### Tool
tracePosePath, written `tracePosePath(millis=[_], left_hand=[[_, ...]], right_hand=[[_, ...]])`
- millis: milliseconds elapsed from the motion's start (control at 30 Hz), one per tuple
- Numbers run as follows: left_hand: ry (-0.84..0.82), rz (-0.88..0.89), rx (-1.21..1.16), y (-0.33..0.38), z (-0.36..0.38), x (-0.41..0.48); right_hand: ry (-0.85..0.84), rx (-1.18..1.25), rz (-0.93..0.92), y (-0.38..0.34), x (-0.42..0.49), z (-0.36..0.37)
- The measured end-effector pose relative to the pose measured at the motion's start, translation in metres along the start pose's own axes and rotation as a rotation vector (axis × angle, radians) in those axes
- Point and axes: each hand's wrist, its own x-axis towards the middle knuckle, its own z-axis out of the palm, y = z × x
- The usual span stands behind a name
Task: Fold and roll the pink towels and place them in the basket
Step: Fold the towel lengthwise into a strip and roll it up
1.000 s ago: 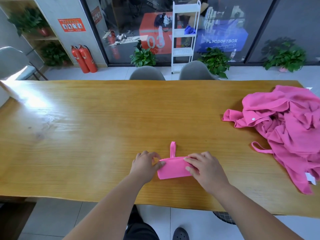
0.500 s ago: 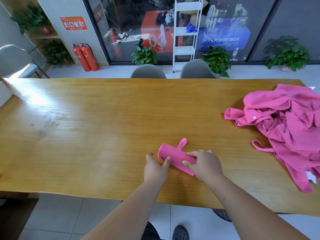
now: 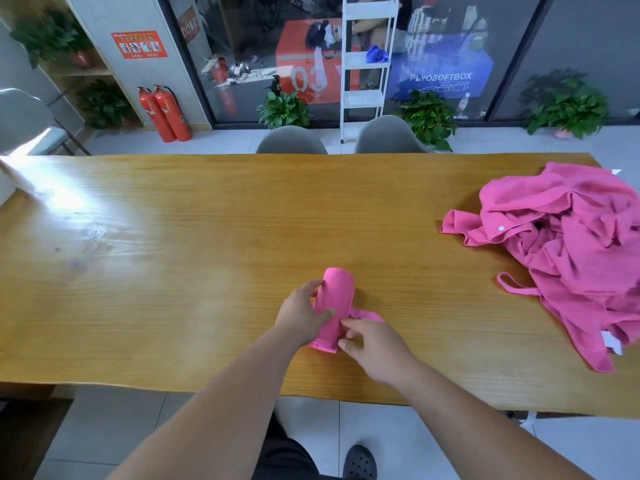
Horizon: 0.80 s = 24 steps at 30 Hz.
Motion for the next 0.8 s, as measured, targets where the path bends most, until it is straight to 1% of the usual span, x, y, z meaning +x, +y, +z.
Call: tracePosePath(millis=[33,167,200,333,433,500,567,700,733,800], left_hand=[[-0.014,0.003,0.023,-0.001,-0.002,0.002],[-0.004,0.013,0.069,0.001,0.001,0.0],[0.002,0.012,0.069,0.0,0.003,-0.001],[0.016,-0.01,0.051,-0.002,0.006,-0.005],[0.012,-0.017,0.065,-0.002,0.006,-0.005],[-0.006,-0.036,0.063,-0.001,0.006,-0.004],[-0.034,-0.054,0.045,-0.001,0.006,-0.002],[-0.091,-0.109,0.013,0.0,0.001,0.001],[-0.104,-0.118,0.011,0.001,0.0,0.001],[-0.109,-0.13,-0.019,0.001,0.002,0.002]], right_hand=[[0.017,-0.021,0.003,0.003,0.002,-0.006],[0.197,-0.157,0.086,0.02,0.014,-0.031],[0.193,-0.186,0.109,0.023,0.016,-0.035],[0.083,-0.246,0.157,0.024,0.023,-0.037],[0.098,-0.258,0.149,0.025,0.028,-0.029],[0.125,-0.224,0.167,0.027,0.03,-0.026],[0.117,-0.18,0.208,0.029,0.032,-0.029],[-0.062,-0.123,0.275,0.025,0.037,-0.045],[-0.09,-0.068,0.278,0.024,0.039,-0.048],[-0.083,0.077,0.246,0.023,0.039,-0.055]])
